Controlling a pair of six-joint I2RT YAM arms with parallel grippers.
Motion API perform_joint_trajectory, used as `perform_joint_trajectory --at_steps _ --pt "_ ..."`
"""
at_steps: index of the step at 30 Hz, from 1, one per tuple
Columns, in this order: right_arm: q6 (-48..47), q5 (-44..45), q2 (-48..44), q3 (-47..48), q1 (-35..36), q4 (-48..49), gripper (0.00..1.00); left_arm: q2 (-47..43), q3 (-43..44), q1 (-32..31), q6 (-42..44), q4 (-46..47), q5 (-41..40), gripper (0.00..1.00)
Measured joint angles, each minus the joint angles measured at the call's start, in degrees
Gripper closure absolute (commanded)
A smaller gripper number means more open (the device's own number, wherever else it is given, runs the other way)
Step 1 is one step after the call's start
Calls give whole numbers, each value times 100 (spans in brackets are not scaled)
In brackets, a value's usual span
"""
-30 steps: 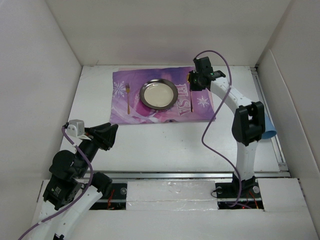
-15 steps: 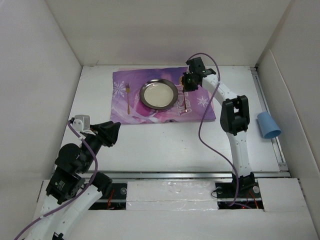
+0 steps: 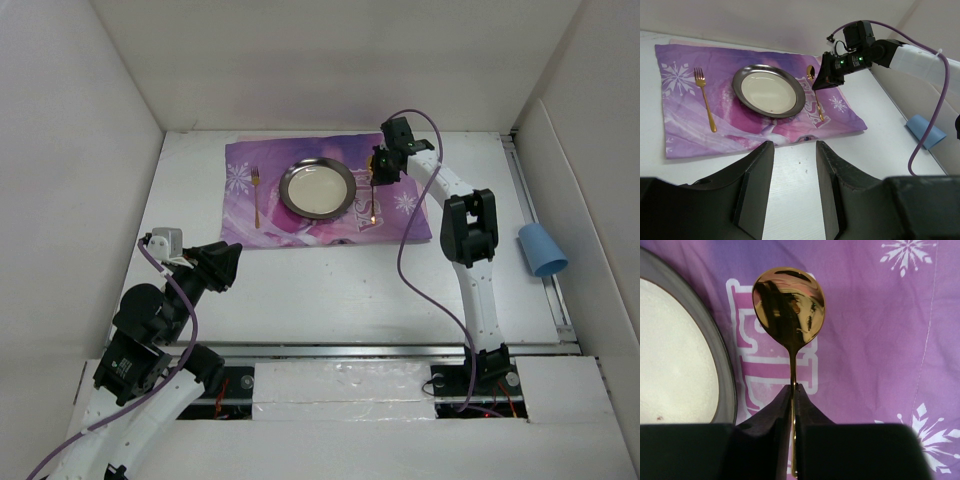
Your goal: Set the dinner table for one person
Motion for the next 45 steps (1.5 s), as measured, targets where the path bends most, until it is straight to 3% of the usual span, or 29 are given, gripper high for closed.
perform_joint_trajectory --at_steps 3,7,11,14,15,18,21,23,24,25,26,28,29,33,37,45 --pt "55 2 0 -2 -4 85 63 2 0 0 0 0 7 64" --pt "76 -7 -7 -70 -4 212 57 2 0 0 0 0 11 64" --pt "63 -44 -114 -306 -24 282 56 0 0 0 2 0 52 64" --pt "72 59 -680 -1078 -33 520 80 -2 0 0 4 0 111 64" --pt "122 118 -1027 -1526 -42 691 100 -7 0 0 7 2 136 64" --pt "382 398 -2363 -2988 -155 1320 100 -55 0 0 13 4 210 64" --pt "903 970 -4422 -4972 -490 2258 100 -181 -11 0 17 17 286 64" --pt "1329 1567 -5895 -6170 -839 2712 91 -308 -24 0 17 35 297 64" --pt "1528 1891 -6570 -6618 -1036 2826 77 -376 -28 0 17 46 306 64" --pt "1705 2240 -7082 -6981 -1172 2911 71 -448 -28 -7 20 52 310 64" --pt "1871 2693 -7600 -7344 -1274 2916 53 -490 -31 -17 20 61 308 63" --pt "2199 3357 -8367 -7838 -1392 2767 50 -640 -31 -72 20 72 284 63" --pt "2387 3644 -8631 -8052 -1453 2625 44 -688 -31 -125 17 79 278 63" --pt "2986 4315 -9167 -8679 -1878 1954 39 -800 -31 -334 17 87 271 63" --pt "3445 4398 -9361 -9184 -2479 1703 38 -850 -31 -487 17 87 258 63" --pt "3558 4013 -8776 -9355 -4081 2212 31 -1019 -31 -531 17 81 238 62"
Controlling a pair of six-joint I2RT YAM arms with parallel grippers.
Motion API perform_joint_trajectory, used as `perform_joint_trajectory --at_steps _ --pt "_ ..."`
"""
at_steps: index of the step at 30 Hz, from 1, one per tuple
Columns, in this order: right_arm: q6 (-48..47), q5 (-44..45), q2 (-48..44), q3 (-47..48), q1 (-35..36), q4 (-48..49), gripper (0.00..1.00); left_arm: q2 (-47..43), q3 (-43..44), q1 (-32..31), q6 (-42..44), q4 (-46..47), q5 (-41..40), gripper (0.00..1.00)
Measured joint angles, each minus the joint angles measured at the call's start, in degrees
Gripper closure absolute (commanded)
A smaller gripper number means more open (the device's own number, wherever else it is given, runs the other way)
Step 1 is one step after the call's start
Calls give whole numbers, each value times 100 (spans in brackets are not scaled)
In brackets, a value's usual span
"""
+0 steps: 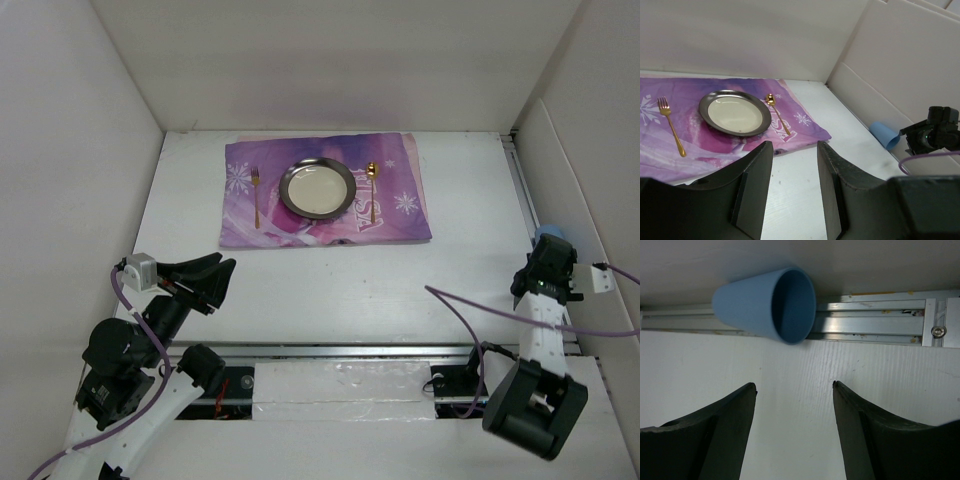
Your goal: Set the dinner table for one person
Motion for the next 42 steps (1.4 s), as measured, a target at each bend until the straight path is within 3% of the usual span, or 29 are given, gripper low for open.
perform_joint_trajectory --at_steps 5,19,21,26,30,35,42 --pt "-267 -632 1088 160 -833 503 31 -4 0 -26 0 0 -2 62" --pt "-649 -1703 2625 428 -1204 2081 37 151 0 -31 0 -20 -22 62" --pt "-643 -1873 2868 431 -1296 2243 41 201 0 -33 0 -24 -26 62" --pt "-634 -2162 3220 514 -1349 2400 61 326 0 -33 0 -26 -44 63" --pt "-656 -2273 3246 675 -1351 2481 68 404 0 -33 0 -28 -42 63" --pt "-717 -2345 3250 857 -1388 2599 97 431 0 -33 0 -31 -44 63" --pt "-737 -2465 3226 973 -1364 2758 100 446 0 -33 0 -31 -44 63"
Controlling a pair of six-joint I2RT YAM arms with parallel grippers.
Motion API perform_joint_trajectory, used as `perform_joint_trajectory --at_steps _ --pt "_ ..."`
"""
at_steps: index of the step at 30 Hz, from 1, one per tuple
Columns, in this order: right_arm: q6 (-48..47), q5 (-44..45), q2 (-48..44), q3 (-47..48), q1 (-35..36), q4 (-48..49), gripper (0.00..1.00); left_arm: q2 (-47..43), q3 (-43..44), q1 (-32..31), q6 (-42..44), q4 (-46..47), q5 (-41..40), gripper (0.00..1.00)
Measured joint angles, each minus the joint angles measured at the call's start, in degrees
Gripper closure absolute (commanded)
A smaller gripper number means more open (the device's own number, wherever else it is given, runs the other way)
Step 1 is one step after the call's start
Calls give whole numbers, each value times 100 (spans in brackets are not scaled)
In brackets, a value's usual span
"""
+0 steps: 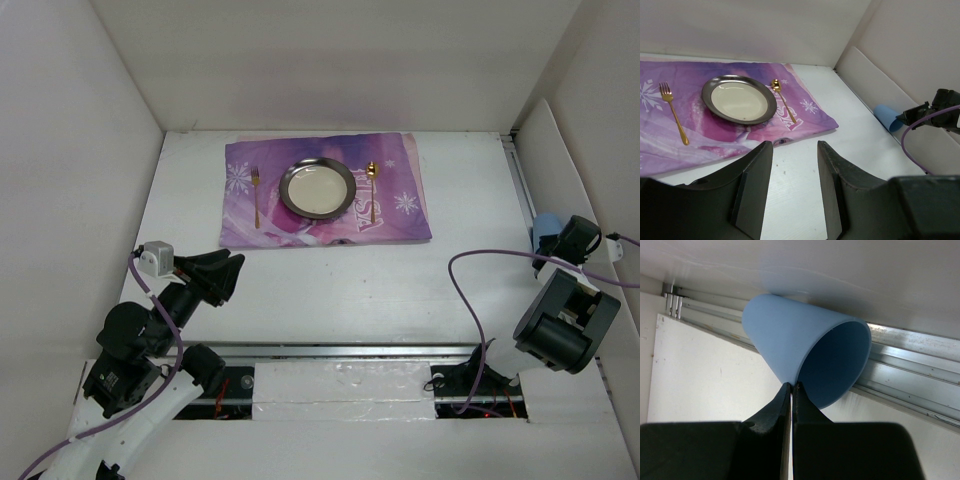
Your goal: Set the dinner table for one person
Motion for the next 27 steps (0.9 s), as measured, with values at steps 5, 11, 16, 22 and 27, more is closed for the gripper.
perform_joint_trajectory --at_steps 5,11,16,22,27 --pt "-22 85 -52 20 -2 -133 66 48 0 0 0 -4 2 63" --pt "-109 131 420 485 -2 -586 59 48 0 0 0 -4 -7 63" --pt "-101 37 815 807 -48 -780 63 55 0 0 0 -4 -48 63" --pt "94 -695 1067 1281 -55 -498 100 181 0 0 0 -7 -85 63" --pt "70 -774 911 1104 -20 -240 100 210 0 0 2 -7 -101 63"
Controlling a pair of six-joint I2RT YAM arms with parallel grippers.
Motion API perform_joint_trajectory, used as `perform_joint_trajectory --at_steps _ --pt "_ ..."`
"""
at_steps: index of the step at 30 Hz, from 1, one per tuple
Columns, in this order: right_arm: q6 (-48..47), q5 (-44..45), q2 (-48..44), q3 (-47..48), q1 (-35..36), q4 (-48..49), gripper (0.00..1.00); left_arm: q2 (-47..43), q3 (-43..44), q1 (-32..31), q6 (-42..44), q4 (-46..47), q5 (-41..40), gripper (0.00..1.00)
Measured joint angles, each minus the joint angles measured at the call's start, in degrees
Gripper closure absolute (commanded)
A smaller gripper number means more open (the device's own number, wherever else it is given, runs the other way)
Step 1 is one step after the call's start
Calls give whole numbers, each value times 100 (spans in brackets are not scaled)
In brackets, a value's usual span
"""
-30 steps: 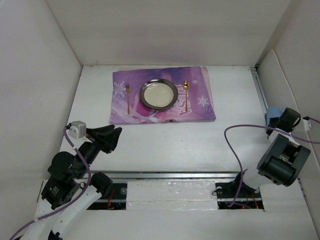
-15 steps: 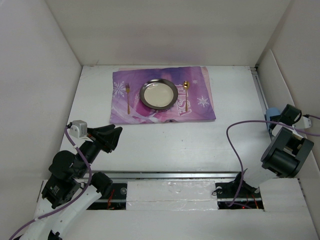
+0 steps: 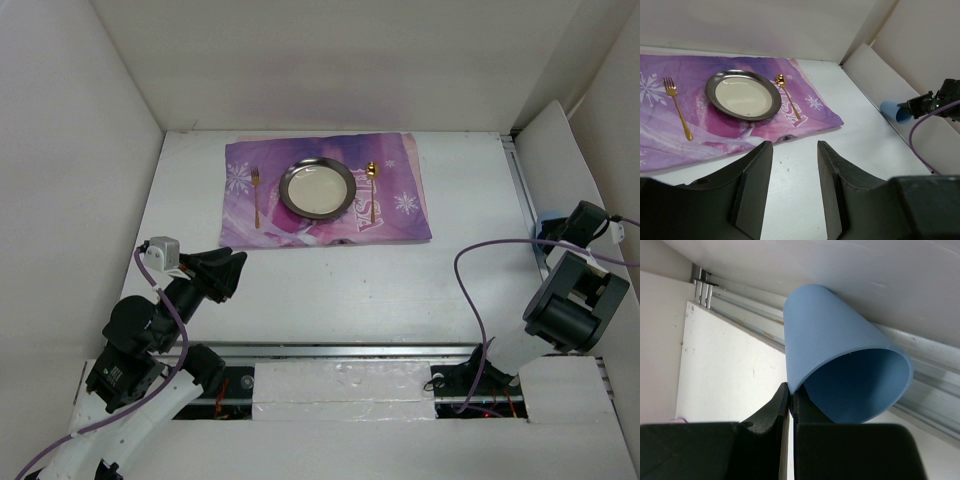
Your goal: Set the dinner table for one person
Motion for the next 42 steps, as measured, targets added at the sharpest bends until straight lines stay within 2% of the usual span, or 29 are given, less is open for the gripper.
perform_joint_trajectory --at_steps 4,7,11,14,19,23,30,34,36,42 --pt "-229 271 -636 -546 98 28 100 33 0 42 20 4 72 63" --pt "-549 625 -1172 -758 426 -286 100 52 0 57 24 4 127 63" --pt "-1064 1036 -1753 -649 1475 -678 100 59 0 61 37 7 173 63" --pt "-1462 1141 -1718 61 2420 -1217 100 59 0 63 39 7 179 63" --pt "-2133 1272 -970 2002 3654 -2138 100 57 0 63 39 4 181 63" --pt "-2730 1357 249 4076 4299 -3069 100 61 0 63 37 4 175 63" --pt "-3620 1198 2804 7917 4983 -5042 100 120 0 63 37 2 146 63" --pt "-3866 859 4094 9715 5106 -5890 100 249 0 63 37 4 118 63" --pt "-3906 673 4503 10120 5088 -6017 100 343 0 63 37 4 103 63" --pt "-3919 232 4804 10050 4986 -6137 100 616 0 166 37 4 57 64"
